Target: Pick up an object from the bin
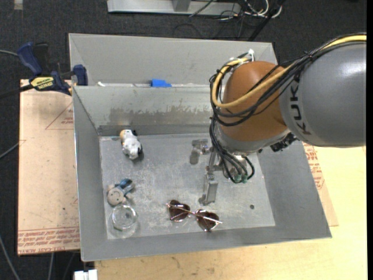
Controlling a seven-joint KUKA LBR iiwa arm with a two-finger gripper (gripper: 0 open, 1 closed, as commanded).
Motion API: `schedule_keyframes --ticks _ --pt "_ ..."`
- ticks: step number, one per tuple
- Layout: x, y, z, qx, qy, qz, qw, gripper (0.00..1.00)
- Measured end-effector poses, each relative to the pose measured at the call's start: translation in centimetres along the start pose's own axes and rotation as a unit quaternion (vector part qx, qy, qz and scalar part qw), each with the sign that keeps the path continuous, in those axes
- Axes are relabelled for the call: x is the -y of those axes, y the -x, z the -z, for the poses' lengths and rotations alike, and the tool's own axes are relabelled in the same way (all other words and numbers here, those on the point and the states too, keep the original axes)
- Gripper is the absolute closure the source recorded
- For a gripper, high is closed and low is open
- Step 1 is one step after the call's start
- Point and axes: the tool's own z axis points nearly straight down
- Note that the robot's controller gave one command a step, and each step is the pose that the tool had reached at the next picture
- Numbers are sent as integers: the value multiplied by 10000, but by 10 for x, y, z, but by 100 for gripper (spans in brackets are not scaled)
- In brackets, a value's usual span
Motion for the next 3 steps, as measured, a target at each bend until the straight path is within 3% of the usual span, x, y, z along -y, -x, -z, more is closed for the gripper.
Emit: schedule_keyframes --ticks 1,2,3 --pt "0 1 5 40 3 -9 10000 0" --pt "-8 0 -37 66 0 373 9993 0" --pt "-2 -34 -69 37 -1 810 9967 0"
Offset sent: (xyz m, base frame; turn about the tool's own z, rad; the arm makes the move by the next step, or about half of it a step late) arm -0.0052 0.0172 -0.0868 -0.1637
